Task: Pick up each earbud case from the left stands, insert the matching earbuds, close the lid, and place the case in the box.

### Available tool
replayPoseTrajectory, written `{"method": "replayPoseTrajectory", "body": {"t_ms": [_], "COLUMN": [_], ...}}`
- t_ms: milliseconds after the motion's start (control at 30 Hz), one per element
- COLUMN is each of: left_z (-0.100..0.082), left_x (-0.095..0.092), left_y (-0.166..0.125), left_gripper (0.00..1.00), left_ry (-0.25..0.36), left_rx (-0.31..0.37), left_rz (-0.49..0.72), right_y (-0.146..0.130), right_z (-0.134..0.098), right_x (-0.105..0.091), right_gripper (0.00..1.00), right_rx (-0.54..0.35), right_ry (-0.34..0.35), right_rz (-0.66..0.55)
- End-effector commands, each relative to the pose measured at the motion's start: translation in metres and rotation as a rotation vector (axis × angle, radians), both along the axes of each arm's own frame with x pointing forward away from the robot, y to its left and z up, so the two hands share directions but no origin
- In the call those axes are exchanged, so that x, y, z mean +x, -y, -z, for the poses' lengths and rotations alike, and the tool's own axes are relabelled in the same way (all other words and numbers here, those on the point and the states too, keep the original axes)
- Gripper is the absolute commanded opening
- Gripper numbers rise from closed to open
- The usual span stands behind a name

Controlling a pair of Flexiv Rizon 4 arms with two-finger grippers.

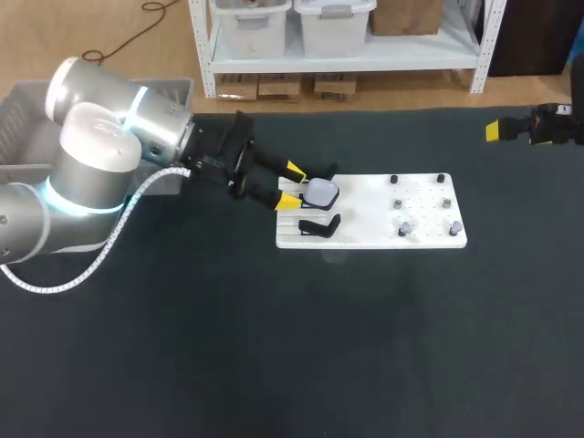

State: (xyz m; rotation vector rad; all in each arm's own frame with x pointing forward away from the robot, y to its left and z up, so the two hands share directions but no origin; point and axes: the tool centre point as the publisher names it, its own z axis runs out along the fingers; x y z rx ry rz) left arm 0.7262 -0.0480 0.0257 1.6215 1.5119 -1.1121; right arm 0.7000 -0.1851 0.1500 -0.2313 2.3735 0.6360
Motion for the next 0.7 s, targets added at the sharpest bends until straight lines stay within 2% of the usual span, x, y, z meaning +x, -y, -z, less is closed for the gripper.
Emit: {"method": "replayPoseTrajectory", "body": {"t_ms": [33, 200, 333, 700], "left_z": [0.0044, 0.005, 0.0062, 0.0084], "left_x": [0.007, 0.0075, 0.0064, 0.0019], "left_y": [0.0059, 0.0085, 0.0098, 0.0128], "left_gripper": [0.57, 0.54, 0.56, 0.55], "left_ry": [-0.002, -0.003, -0.005, -0.016], "left_rx": [-0.003, -0.006, -0.006, -0.009], "left_rz": [0.009, 0.011, 0.015, 0.022], "right_y": [0.0, 0.0, 0.0, 0.0], "right_z": [0.0, 0.0, 0.0, 0.0], "right_x": [0.0, 0.0, 0.0, 0.0], "right_gripper": [1.0, 1.0, 1.0, 1.0], "right_rx": [0.0, 0.0, 0.0, 0.0], "right_ry": [0.0, 0.0, 0.0, 0.0], "right_rz": [0.0, 0.0, 0.0, 0.0]}}
